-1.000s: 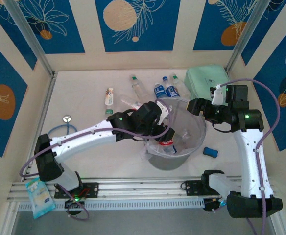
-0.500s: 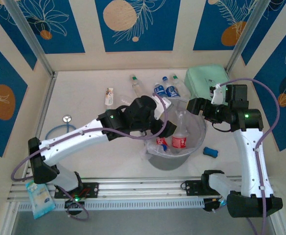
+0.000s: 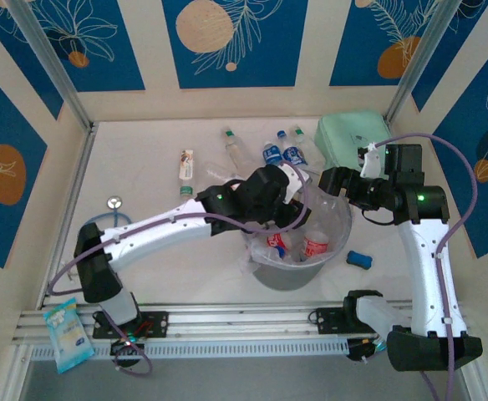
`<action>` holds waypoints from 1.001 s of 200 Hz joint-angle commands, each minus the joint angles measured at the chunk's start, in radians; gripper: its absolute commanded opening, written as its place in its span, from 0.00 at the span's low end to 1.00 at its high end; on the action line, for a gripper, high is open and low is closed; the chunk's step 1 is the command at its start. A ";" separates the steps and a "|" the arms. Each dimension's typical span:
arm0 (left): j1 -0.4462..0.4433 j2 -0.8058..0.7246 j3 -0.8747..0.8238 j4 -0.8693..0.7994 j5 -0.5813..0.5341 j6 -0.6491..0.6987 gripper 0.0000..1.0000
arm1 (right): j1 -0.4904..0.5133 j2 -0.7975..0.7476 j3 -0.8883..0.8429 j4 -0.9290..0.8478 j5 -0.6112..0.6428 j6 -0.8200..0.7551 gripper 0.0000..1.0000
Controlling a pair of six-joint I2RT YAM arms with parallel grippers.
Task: Put the plastic bottles in the bin
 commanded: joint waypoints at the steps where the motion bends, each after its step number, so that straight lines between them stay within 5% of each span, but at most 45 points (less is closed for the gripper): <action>1: -0.015 0.012 0.002 0.099 0.037 -0.046 0.44 | 0.007 -0.006 -0.008 0.000 -0.025 -0.001 0.81; 45: -0.047 0.075 -0.032 0.131 0.034 -0.094 0.41 | 0.011 0.000 -0.021 0.021 -0.036 0.017 0.81; 90: -0.048 -0.021 -0.090 0.123 -0.050 -0.059 0.41 | 0.012 -0.001 -0.027 0.041 -0.029 0.031 0.81; 134: -0.025 -0.174 -0.064 0.049 -0.138 0.029 0.56 | 0.007 -0.014 -0.030 0.109 -0.052 0.071 0.80; 166: 0.066 -0.309 -0.090 -0.044 -0.181 0.050 0.68 | 0.007 -0.002 -0.039 0.119 -0.062 0.073 0.81; 200: 0.302 -0.378 -0.151 -0.136 -0.148 0.001 0.72 | 0.008 -0.001 -0.054 0.130 -0.071 0.074 0.81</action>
